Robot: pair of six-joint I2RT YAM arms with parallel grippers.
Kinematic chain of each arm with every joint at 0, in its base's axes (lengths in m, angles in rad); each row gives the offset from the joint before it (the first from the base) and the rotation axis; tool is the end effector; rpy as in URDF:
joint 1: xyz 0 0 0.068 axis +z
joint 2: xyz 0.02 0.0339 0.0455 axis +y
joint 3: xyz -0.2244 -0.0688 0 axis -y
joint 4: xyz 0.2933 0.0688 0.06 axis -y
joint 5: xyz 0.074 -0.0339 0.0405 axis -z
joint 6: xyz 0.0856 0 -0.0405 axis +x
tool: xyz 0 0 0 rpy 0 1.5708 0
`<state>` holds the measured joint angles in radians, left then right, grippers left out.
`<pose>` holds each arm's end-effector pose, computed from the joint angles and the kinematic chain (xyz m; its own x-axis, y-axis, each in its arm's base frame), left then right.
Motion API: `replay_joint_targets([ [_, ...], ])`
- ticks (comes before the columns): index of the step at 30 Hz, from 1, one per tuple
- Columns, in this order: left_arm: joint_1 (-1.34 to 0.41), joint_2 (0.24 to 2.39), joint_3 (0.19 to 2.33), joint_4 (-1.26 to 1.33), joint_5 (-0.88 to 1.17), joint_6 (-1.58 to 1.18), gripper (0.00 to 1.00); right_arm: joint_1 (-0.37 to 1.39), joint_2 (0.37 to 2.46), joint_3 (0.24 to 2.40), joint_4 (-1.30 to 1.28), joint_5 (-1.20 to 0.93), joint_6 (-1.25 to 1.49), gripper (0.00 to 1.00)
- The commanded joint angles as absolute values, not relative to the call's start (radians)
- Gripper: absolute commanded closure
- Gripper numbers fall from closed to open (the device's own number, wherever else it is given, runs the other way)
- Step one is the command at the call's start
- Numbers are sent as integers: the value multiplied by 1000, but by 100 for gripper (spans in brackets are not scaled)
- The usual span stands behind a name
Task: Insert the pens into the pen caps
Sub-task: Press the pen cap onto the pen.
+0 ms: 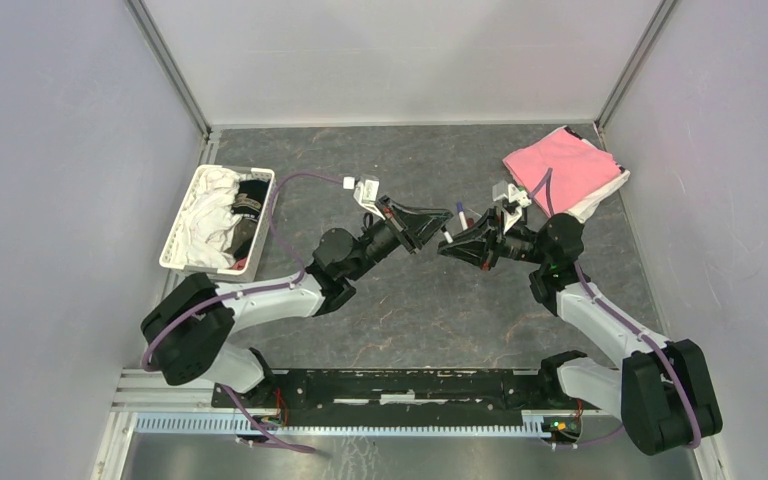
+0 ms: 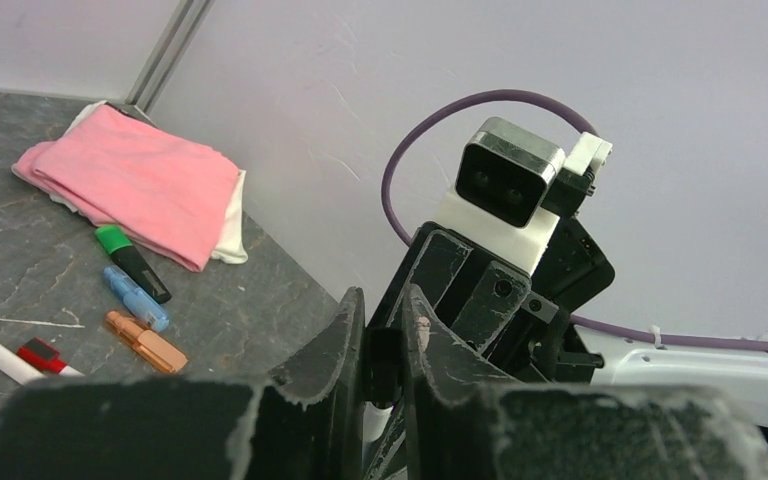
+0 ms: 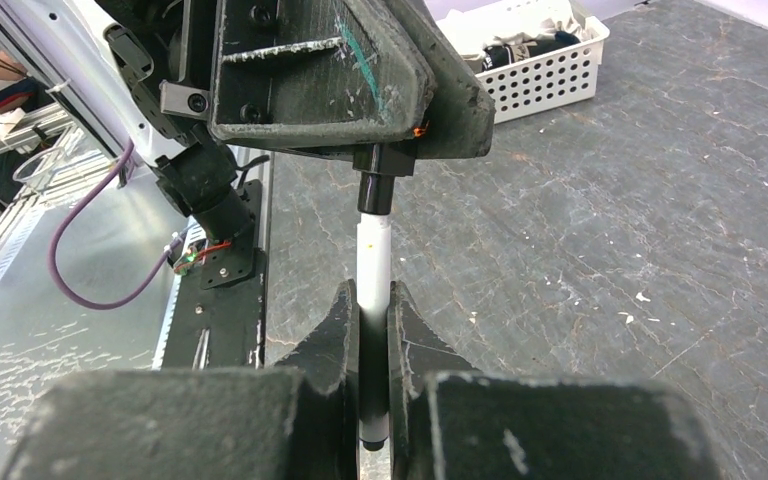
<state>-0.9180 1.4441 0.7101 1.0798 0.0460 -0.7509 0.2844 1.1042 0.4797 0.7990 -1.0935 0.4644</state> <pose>0.2396 -0.3199 0.2383 -0.4089 -0.5874 -0.6984 0.7398 0.2348 -0.6305 0.2701 0.1582 0.2108 -0.2848 0.1311 -0.9496 -0.9406 0.1530 0.3032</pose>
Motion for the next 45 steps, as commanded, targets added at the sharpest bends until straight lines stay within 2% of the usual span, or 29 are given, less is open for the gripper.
replay_joint_targets([
  [1,-930,1465,772,1071,117,-743,98,289,1090,483,811,-1083,445,100],
  [10,-970,1490,777,931,218,-658,98,287,1094,480,828,-1089,453,100],
  [19,-1088,1478,758,772,209,-276,98,288,1113,461,920,-1091,538,100],
  [29,-1094,1579,738,914,300,-400,98,286,1098,455,990,-1145,514,100],
  [38,-1093,1511,706,742,288,-369,98,245,1082,467,979,-1155,477,100],
  [45,-1093,1517,659,768,306,-389,98,230,1084,474,974,-1176,446,100],
])
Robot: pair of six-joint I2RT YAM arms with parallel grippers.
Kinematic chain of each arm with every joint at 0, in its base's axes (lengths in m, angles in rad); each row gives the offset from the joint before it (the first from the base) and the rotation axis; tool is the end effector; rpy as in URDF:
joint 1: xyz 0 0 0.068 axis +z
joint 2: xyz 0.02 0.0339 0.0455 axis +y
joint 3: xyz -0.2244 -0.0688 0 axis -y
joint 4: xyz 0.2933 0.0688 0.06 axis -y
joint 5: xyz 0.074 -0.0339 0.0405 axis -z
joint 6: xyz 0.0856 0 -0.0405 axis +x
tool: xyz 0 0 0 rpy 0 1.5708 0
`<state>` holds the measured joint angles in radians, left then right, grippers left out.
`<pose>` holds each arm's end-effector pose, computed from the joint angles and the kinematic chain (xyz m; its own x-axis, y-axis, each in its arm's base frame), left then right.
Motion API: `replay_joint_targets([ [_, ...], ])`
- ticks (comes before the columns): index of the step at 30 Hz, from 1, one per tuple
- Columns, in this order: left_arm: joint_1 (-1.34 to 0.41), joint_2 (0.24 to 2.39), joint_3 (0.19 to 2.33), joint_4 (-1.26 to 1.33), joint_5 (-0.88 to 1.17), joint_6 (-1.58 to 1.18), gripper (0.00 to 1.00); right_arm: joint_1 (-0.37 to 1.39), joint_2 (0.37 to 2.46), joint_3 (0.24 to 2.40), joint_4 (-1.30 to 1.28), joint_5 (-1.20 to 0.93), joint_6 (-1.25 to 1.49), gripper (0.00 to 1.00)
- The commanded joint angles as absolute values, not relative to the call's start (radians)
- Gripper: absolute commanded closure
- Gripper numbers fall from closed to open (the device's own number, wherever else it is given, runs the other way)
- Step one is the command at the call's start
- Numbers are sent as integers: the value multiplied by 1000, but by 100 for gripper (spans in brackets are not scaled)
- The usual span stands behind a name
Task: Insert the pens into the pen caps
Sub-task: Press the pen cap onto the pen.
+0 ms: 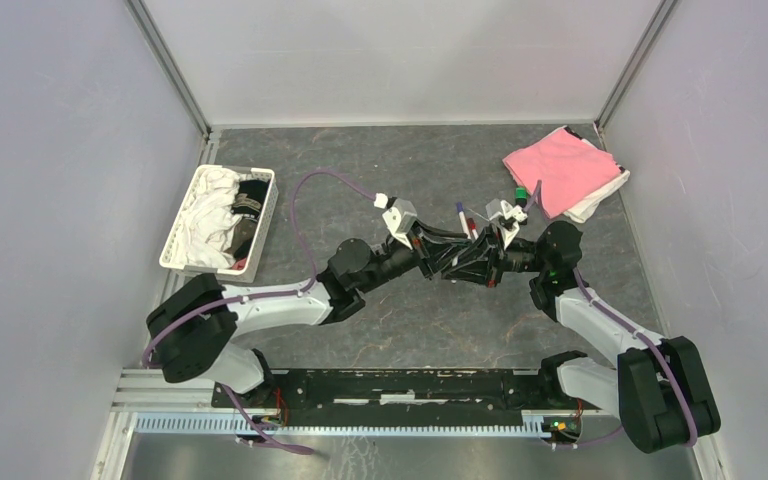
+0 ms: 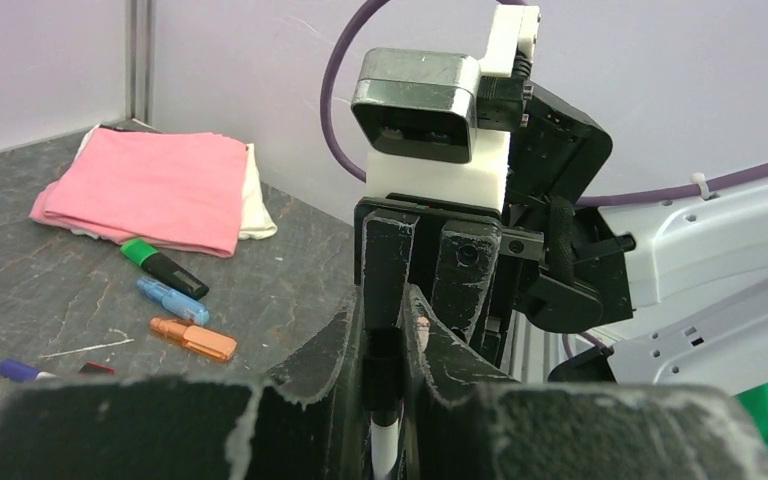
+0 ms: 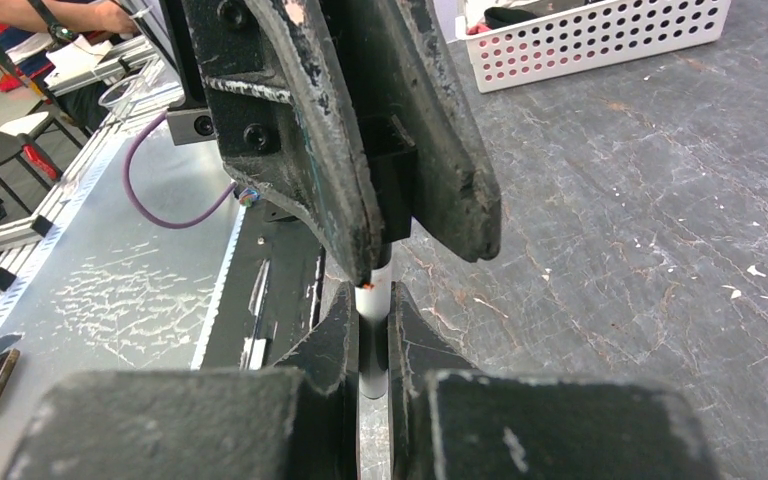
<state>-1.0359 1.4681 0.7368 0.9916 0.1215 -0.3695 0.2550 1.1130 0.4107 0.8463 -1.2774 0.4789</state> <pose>0.1996 -0.3571 0.2264 -0.2076 -0.3528 -0.9124 0.8994 0.2979 -0.3199 0.2514 0.1502 0.1853 -0.3328 0.0510 -0.9416 -0.9423 0.0196 0.3341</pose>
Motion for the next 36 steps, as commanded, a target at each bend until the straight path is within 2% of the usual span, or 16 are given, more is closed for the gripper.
replay_joint_targets([
  [1,-1094,1524,656,775,313,-392,98,229,1087,478,965,-1177,435,100],
  [13,-1102,1575,549,805,310,-363,98,221,1119,560,882,-1168,426,100],
  [20,-1142,1636,537,778,292,-348,98,220,1146,608,951,-1134,481,100],
  [27,-1150,1640,421,853,312,-371,98,173,1156,647,1023,-1106,550,100],
  [36,-1179,1740,451,865,385,-366,98,172,1156,658,1056,-1106,558,100],
])
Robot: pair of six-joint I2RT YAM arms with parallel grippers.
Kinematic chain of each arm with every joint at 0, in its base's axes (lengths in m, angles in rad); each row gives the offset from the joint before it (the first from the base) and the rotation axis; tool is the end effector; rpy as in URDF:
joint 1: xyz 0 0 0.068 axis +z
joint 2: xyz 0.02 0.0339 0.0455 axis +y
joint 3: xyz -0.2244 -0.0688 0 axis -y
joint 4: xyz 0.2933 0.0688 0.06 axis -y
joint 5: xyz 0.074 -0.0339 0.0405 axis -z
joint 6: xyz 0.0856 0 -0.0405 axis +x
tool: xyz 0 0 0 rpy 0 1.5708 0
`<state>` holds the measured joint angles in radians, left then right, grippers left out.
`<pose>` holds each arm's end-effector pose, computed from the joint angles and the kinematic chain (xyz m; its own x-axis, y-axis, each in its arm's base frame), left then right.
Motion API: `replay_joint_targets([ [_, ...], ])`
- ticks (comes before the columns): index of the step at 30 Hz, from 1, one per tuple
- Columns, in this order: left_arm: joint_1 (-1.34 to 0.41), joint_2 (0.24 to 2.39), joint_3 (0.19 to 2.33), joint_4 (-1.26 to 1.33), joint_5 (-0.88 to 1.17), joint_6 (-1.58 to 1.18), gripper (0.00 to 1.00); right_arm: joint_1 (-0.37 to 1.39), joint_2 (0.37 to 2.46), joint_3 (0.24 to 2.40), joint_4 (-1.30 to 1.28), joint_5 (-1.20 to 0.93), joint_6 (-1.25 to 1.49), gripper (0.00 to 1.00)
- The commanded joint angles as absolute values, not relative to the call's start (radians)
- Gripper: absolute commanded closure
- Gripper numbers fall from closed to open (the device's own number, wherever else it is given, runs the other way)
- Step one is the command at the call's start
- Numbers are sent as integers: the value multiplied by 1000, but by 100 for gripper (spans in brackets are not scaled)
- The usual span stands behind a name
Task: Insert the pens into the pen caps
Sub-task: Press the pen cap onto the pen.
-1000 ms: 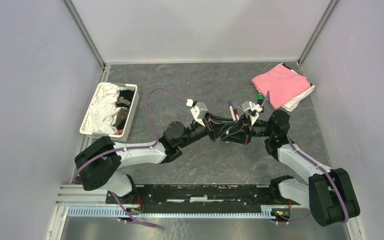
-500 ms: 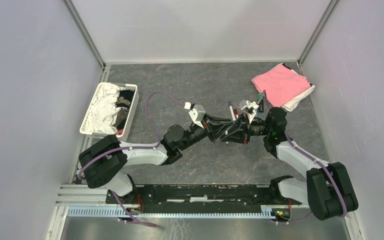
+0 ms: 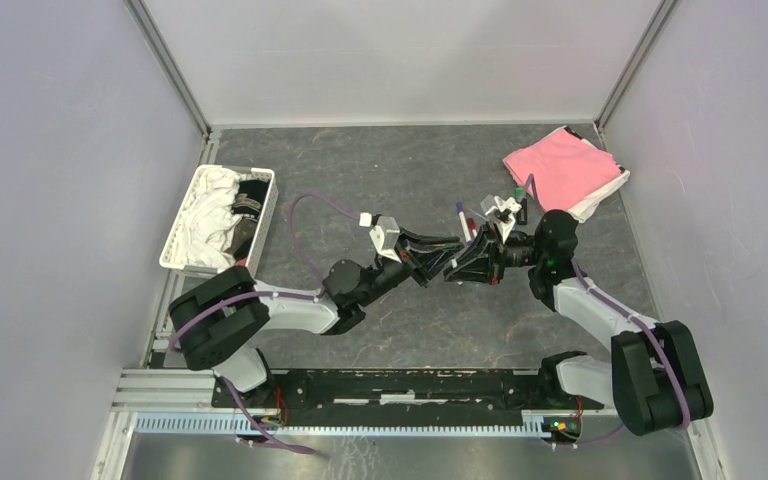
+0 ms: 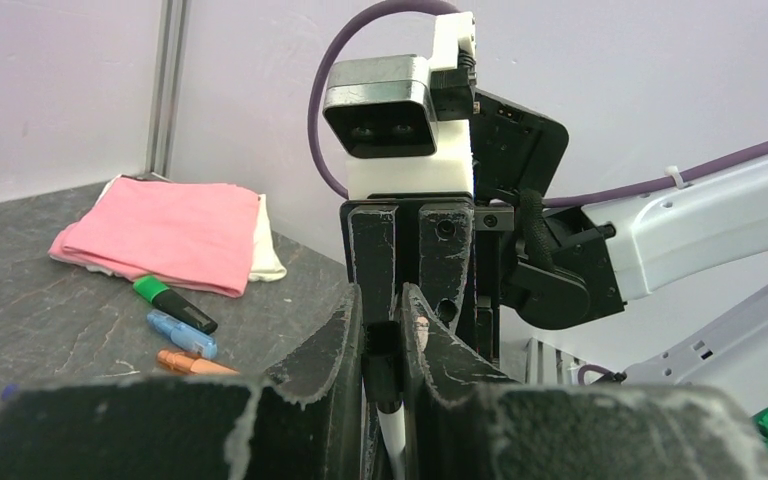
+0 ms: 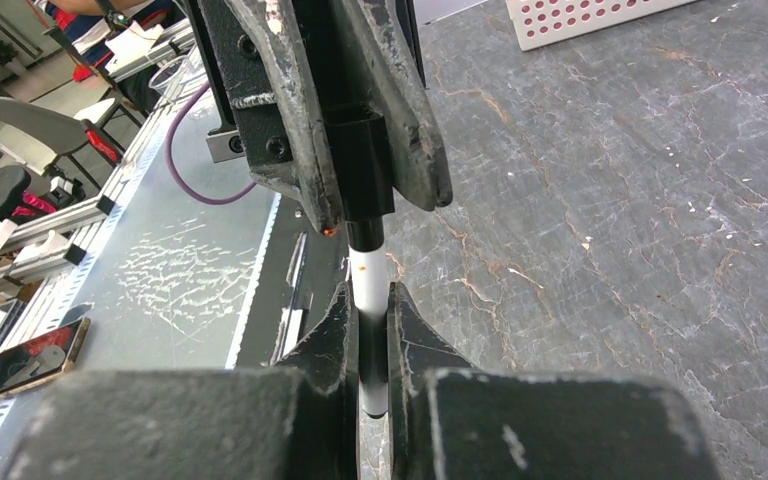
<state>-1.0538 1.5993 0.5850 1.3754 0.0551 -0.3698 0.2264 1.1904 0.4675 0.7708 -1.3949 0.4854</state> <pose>0.1844 -0.3339 0.1768 -0.1601 -0.4485 -0.8793 0.8962 0.3074 -0.3200 0.2590 0.1461 0.1771 -0.4242 -0.0139 -0.9055 -0.9042 -0.0494 0.4243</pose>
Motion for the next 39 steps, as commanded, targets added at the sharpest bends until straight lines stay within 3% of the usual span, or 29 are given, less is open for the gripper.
replay_joint_targets([
  [1,-1180,1742,448,864,388,-368,98,173,1159,655,1065,-1103,560,100],
  [9,-1178,1717,488,901,318,-449,98,174,1161,618,1098,-1115,552,100],
  [15,-1175,1658,565,889,229,-519,98,204,1136,594,838,-1159,309,100],
  [22,-1172,1560,638,760,127,-433,92,204,1126,587,801,-1184,309,100],
  [25,-1172,1549,632,727,163,-359,98,198,1134,593,883,-1188,422,100],
  [30,-1173,1591,575,719,215,-296,98,166,1169,604,1194,-1173,731,100],
  [39,-1186,1651,510,764,229,-337,98,163,1203,652,1207,-1155,692,100],
])
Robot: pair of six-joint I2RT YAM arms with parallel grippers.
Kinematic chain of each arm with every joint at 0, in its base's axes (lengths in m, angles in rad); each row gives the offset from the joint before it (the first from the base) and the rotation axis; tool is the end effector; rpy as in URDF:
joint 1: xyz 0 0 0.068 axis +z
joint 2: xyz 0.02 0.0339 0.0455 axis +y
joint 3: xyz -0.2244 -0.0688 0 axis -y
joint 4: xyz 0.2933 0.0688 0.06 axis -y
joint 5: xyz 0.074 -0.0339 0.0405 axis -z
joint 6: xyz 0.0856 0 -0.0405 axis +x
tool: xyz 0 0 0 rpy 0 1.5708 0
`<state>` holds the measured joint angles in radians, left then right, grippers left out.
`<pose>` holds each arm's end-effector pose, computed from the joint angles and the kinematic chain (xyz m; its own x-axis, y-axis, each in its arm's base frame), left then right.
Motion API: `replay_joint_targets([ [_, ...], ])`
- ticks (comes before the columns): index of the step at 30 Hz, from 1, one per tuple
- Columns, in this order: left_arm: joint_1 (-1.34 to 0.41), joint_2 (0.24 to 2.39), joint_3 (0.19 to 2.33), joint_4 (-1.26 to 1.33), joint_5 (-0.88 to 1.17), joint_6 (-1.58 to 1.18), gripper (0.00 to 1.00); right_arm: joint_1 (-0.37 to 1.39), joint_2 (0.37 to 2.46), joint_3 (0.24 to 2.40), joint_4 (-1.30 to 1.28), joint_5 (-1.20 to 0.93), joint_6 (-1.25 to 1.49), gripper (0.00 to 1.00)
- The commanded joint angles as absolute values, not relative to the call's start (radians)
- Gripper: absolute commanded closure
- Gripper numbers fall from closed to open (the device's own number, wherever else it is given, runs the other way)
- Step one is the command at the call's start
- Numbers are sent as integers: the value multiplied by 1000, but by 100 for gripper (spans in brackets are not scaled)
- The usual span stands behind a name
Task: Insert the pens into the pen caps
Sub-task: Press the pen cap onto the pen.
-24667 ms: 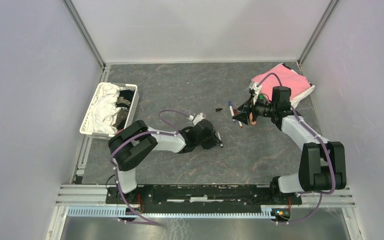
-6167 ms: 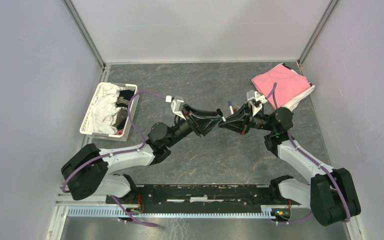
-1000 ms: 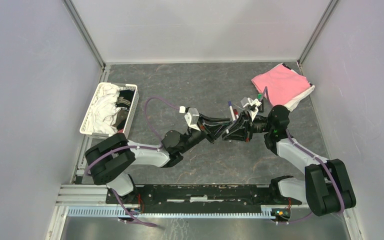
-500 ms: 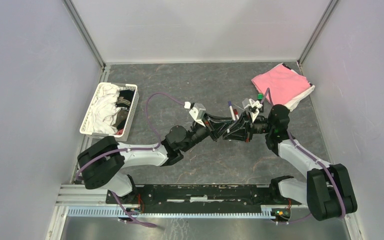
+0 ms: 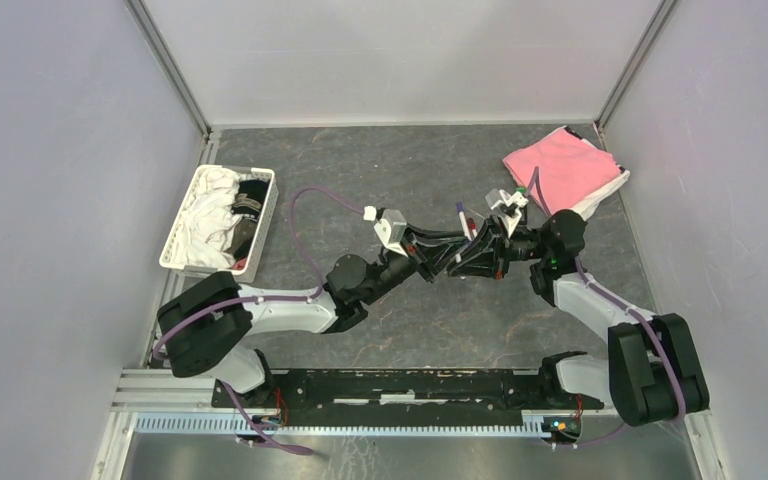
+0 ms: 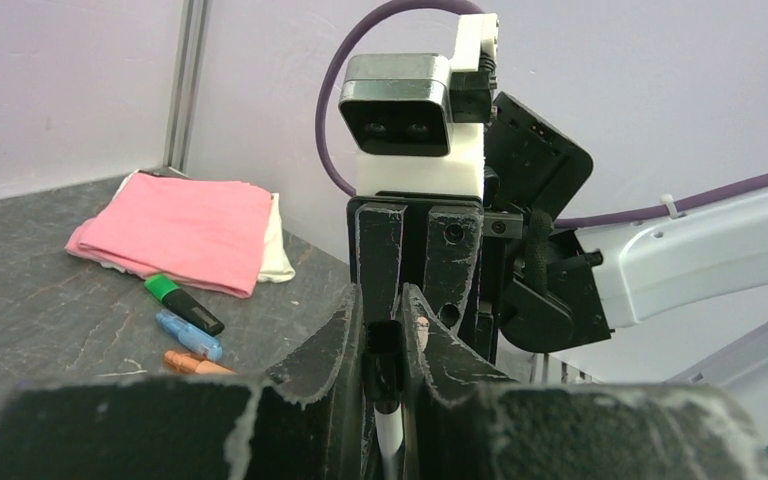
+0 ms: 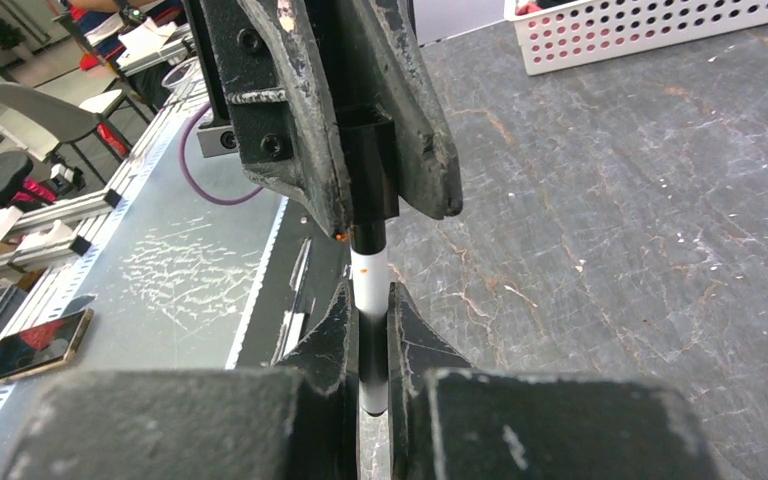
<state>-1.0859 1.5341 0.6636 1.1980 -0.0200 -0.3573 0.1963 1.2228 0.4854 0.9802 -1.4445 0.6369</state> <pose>0.1869 -0.3511 0.2035 -0.1658 -0.4355 -0.8848 0.8729 0.3528 -0.3372 0.2612 0.1385 0.1920 -0.3867 -0.0005 -0.9222 -0.9193 -0.0796 0.3855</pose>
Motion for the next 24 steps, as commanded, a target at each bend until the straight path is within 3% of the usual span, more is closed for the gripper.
replay_joint_targets([
  [1,-1187,1638,509,765,208,-344,98,165,1200,646,1175,-1161,667,100],
  [8,-1179,1550,603,712,21,-383,92,225,1150,665,528,-1176,91,100],
  [19,-1151,1423,659,717,-122,-405,70,226,1146,633,477,-1208,35,100],
  [24,-1132,1370,664,748,-165,-410,50,226,1155,629,448,-1221,7,100],
])
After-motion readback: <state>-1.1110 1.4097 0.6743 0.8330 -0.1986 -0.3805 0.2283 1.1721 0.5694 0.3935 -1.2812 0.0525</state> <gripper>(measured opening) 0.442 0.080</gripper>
